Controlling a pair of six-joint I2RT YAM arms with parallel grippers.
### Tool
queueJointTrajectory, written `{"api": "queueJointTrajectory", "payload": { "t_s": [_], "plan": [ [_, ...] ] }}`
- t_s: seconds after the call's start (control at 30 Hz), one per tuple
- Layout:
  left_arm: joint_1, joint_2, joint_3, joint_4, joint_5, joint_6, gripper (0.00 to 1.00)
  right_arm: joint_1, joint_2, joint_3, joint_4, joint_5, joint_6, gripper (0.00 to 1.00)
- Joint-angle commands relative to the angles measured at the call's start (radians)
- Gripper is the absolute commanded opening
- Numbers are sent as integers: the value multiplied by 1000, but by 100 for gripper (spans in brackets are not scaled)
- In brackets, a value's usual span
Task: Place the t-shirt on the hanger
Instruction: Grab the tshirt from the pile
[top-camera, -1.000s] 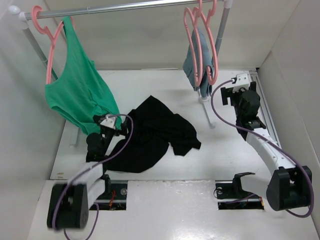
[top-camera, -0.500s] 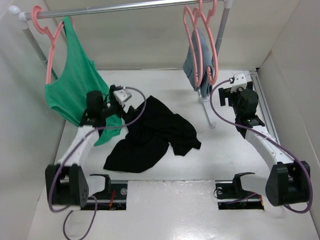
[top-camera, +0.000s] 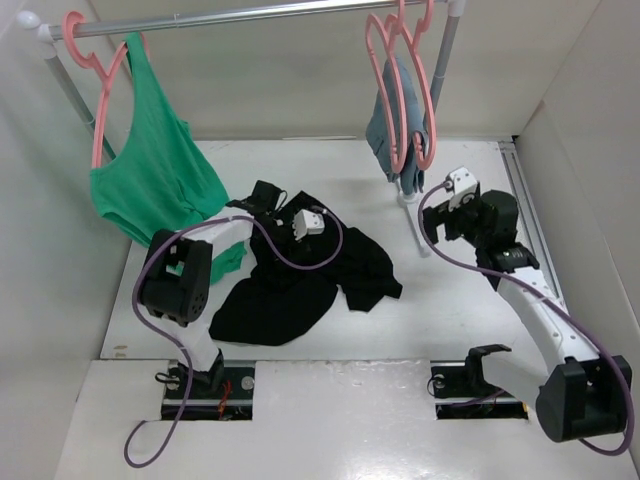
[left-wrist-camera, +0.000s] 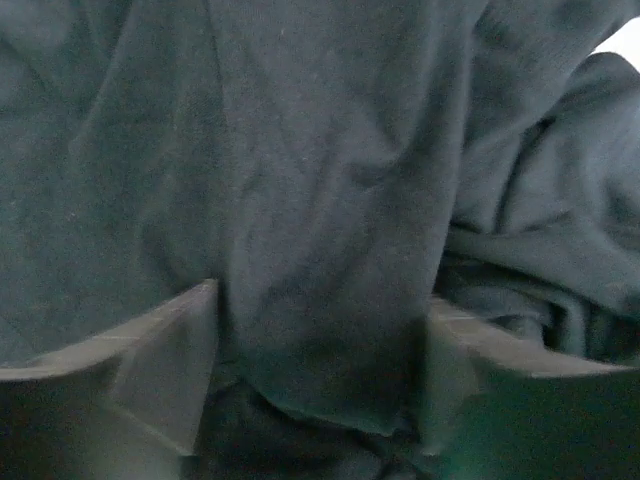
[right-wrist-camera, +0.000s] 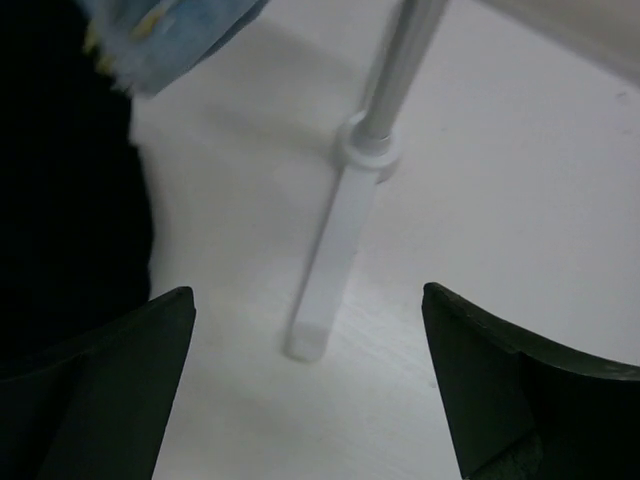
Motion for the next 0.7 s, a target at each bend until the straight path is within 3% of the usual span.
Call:
{"api": "queueJointTrajectory", "payload": {
  "t_s": [0.0, 0.03, 0.1, 0.13, 0.3, 0.43, 0.47, 0.57, 0.6, 0.63, 0.67],
  "plan": [
    [4, 24, 69, -87, -16, 50, 63, 46, -17, -30, -179, -162, 22, 100],
    [4, 33, 81, -101, -28, 50, 37, 91, -17, -30, -202, -177, 22, 100],
    [4, 33, 95, -117, -37, 61, 9, 147, 27, -15, -211, -212, 9, 100],
    [4, 33, 107, -118, -37, 52, 0, 174, 52, -4, -211, -212, 9, 100],
    [4, -30, 135, -141, -13, 18, 0, 291, 242, 49, -210, -248, -33, 100],
    [4, -73, 155, -141, 9, -1, 0, 334, 374, 94, -155, -265, -71, 91],
    [4, -86, 167, -141, 18, -13, 0, 334, 409, 105, -144, -265, -80, 72],
    [56, -97, 198, -130, 49, -57, 0, 343, 570, 164, -124, -329, -89, 39],
    [73, -109, 222, -130, 49, -83, 0, 334, 608, 183, -124, -341, -90, 7],
    [105, -123, 237, -130, 61, -83, 0, 322, 662, 210, -124, -341, -62, 0],
    [121, -123, 251, -130, 61, -96, 0, 307, 671, 211, -124, -341, -47, 0]
  ]
}}
